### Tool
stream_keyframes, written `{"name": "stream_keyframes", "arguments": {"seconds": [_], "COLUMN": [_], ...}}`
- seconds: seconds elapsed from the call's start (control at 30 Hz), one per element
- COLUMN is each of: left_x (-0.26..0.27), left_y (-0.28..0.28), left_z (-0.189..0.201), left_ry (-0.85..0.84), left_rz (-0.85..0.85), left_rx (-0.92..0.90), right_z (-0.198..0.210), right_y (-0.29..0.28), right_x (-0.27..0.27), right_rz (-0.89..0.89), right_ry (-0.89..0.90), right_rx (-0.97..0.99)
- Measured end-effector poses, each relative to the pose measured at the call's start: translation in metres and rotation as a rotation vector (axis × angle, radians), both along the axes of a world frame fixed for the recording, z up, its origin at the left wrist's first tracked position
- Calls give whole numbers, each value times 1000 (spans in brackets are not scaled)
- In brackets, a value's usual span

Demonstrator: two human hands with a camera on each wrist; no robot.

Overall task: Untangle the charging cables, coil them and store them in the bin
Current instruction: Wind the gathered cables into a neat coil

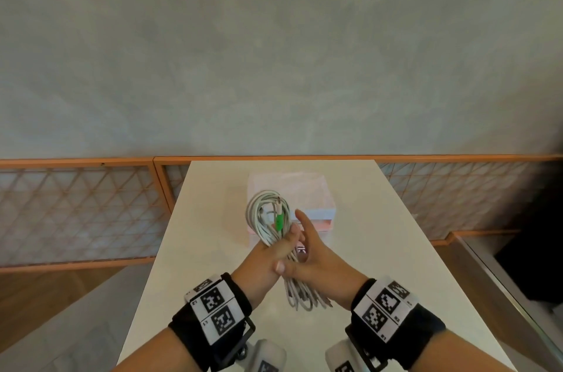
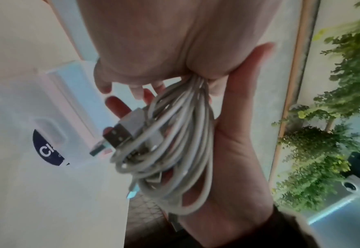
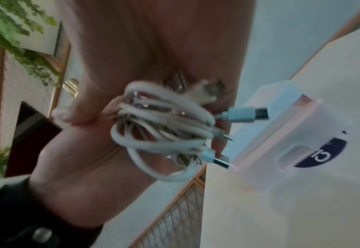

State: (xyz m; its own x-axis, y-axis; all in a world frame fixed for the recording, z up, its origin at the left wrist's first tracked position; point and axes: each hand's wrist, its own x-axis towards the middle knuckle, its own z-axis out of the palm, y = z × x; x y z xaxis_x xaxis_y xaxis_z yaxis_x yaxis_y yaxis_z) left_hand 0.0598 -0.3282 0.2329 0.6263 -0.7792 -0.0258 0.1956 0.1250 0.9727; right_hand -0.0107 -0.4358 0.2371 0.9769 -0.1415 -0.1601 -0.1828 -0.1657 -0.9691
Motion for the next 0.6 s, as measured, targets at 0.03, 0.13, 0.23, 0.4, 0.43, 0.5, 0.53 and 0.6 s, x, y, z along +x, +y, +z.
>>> {"name": "stream_keyframes", "arguments": {"seconds": [0.03,0.13,0.23,0.4,0.43,0.5,0.53,0.6], "left_x": [1,2,2,2,1,1,1,0], "left_y": [0,-1,-2,-4,-5,-6,-6,-4], "left_z": [-1,-3,-3,-5,-5,-4,-3,-1], "left_ry": [14,55,129,234,250,285,297,295], "left_rz": [-7,27,17,74,93,138,139,92], "left_rx": [13,36,62,30,8,-33,-44,-70], "right_z": [-1,6,10,5,5,7,9,15], "right_y": [0,3,3,6,7,7,7,5], "right_x": [-1,-1,-2,-2,-3,-2,-2,-2], "right_rz": [45,153,174,4,-15,-27,-17,17], "right_ry": [2,-2,-3,-75,-93,-128,-129,-124], "right_rx": [-1,-38,-132,-439,-443,-379,-333,-257]}}
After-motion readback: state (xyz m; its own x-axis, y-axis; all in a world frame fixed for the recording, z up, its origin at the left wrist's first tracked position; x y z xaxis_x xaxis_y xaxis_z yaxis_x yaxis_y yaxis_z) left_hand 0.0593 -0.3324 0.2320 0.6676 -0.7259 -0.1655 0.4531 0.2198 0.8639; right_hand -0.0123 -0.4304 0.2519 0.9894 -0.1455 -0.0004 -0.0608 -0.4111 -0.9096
